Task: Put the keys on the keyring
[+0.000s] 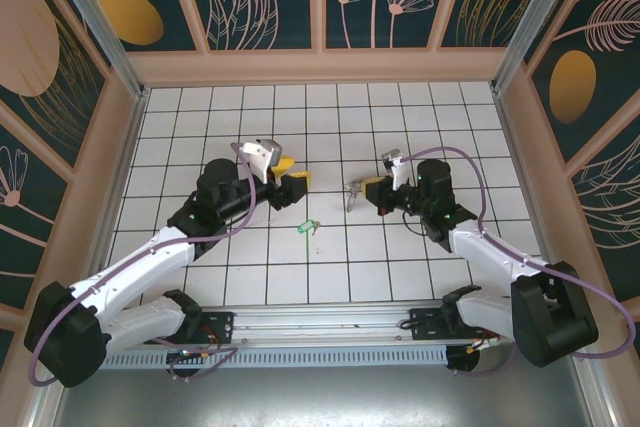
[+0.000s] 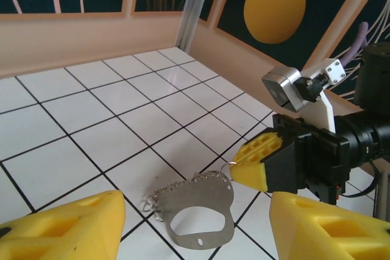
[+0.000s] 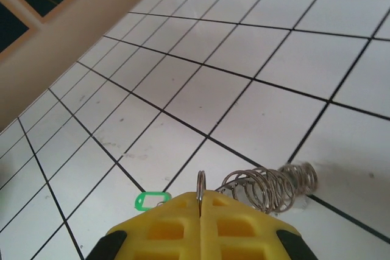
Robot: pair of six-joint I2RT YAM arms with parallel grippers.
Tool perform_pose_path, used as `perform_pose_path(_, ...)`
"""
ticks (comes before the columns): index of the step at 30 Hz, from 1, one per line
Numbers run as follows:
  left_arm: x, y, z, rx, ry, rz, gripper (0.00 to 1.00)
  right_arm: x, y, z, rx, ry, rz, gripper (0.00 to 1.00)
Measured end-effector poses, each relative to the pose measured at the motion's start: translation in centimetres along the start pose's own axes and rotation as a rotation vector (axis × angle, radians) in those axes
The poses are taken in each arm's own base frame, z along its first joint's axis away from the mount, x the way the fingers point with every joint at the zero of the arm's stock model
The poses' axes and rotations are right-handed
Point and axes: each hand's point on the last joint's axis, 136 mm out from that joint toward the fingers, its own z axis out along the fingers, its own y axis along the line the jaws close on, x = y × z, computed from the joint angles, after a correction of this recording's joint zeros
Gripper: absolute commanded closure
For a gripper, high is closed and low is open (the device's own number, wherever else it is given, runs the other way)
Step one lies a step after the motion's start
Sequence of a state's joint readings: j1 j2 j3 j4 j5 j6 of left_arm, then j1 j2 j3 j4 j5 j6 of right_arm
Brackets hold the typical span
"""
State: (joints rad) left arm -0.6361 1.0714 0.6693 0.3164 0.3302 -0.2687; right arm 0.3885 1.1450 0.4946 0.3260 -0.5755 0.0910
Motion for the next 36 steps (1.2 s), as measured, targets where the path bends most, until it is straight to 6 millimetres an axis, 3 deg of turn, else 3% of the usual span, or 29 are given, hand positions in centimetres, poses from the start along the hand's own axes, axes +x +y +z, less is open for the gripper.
perform_pose_path(6, 0.4, -2.0, 0.0, 0.121, 0.024, 0.06, 0.27, -3.6, 3.5, -1.4, -0.139, -0.13, -0.127, 1.0)
perform_pose_path(11, -0.2, -4.0, -0.8, 0.221, -0.007, 0.125, 0.26, -5.4, 6.4, -2.7, -0.267, -0.207, -0.217, 1.0)
perform_pose_path(14, -0.7, -5.0, -1.3, 0.272, -0.027, 0.154, 0.28, -5.2, 7.7, -3.2, -0.342, -0.224, -0.242, 1.0)
perform_pose_path(20, -0.7, -6.0, -1.5, 0.328, -0.026, 0.19, 0.42, -5.1, 10.3, -4.0, -0.47, -0.236, -0.293, 1.0)
perform_pose_path(28, -0.4, -7.0, -1.7, 0.377, -0.018, 0.217, 0.43, -3.7, 12.1, -3.4, -0.57, -0.179, -0.287, 1.0)
perform_pose_path(36, 1.2, -7.6, -1.0, 0.405, 0.038, 0.241, 0.43, -3.4, 13.1, -2.9, -0.627, -0.149, -0.289, 1.0)
